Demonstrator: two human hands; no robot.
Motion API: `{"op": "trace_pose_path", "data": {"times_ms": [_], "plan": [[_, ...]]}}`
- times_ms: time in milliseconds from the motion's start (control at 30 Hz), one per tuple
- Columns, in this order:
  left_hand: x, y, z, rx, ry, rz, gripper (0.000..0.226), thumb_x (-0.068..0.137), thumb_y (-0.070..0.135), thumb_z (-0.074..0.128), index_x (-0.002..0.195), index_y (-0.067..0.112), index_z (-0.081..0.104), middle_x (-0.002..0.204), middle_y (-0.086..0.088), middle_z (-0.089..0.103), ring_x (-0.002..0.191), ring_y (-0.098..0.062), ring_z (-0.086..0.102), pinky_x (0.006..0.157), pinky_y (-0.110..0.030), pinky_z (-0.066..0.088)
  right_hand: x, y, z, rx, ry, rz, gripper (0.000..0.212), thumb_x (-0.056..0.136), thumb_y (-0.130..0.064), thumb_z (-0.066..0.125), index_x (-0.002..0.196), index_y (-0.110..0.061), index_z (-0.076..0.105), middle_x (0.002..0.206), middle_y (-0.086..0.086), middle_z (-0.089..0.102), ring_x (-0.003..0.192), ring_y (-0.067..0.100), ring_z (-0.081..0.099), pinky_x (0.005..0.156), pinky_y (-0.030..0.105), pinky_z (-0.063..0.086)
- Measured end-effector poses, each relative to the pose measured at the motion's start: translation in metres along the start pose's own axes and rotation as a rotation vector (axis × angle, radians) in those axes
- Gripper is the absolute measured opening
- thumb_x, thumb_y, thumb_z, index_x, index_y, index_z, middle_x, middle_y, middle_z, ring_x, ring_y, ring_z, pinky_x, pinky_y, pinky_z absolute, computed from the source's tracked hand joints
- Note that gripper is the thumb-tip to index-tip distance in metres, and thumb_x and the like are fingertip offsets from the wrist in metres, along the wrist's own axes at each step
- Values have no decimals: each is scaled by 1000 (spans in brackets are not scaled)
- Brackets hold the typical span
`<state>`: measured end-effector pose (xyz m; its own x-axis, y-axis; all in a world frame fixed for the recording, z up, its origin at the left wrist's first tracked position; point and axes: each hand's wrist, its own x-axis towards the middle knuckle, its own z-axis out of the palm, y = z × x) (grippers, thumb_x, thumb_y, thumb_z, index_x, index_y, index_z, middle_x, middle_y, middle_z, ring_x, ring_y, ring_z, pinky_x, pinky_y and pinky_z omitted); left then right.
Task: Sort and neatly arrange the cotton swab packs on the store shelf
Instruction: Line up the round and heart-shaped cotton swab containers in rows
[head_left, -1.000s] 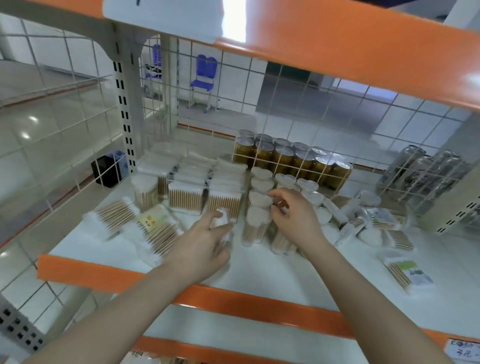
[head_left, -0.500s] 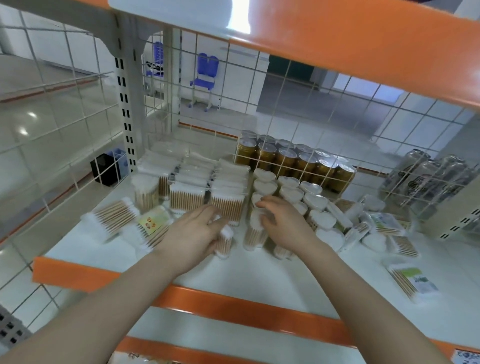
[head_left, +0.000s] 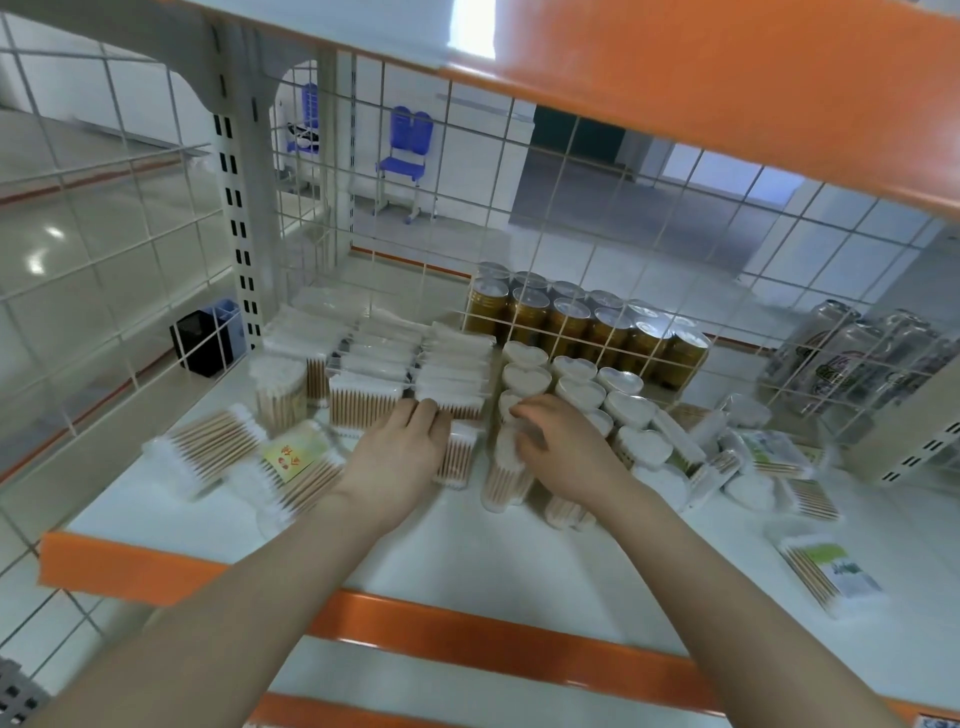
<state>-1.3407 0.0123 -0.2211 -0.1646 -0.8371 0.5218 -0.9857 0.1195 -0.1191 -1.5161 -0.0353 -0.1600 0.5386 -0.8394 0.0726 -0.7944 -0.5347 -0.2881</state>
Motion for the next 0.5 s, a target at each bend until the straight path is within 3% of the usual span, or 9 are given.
{"op": "trace_pose_path", "data": {"times_ms": [500], "plan": [[12,6,10,-8,42,-41,56,33,-3,79,88,-1,70,80,-15,64,70,-32,63,57,-35,54,-2,0,0,14,12,-1,30,94,-18,45,120,-8,56,125,5,51,112,20,47,94,33,41]]}}
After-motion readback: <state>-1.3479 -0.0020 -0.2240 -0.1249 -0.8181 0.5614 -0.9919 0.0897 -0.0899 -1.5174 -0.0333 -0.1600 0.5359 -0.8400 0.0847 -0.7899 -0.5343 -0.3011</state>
